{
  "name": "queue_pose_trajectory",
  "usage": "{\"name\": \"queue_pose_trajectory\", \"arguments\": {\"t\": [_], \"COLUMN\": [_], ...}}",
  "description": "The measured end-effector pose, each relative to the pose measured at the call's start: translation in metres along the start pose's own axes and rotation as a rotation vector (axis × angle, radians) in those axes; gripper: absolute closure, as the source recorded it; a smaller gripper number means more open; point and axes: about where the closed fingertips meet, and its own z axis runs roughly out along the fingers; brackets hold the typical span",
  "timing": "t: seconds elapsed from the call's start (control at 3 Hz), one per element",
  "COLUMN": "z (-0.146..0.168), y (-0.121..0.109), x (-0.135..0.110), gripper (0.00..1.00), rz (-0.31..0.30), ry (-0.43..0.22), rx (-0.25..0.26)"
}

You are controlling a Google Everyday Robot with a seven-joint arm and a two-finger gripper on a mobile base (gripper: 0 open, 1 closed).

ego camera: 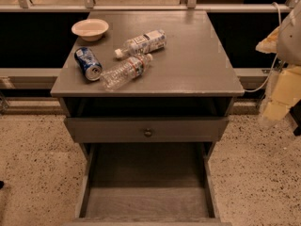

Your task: Place water bottle into middle drawer

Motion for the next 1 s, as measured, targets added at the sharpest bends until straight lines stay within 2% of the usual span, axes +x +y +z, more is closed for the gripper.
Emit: {"name": "queue_pose_trajectory", "arguments": {"t": [0.33,0.67,1.0], "z": [0.000,0.020,0.079], "y": [-0.001,-0.017,-0.045], "x": [-0.002,-0.028,-0.084], "gripper": [0.00,0.00,0.00], "rz": [-0.004,-0.076,-0.241], "ry": [-0.002,-0.003,0.024], "rx": [0.003,-0.013,-0.052]}}
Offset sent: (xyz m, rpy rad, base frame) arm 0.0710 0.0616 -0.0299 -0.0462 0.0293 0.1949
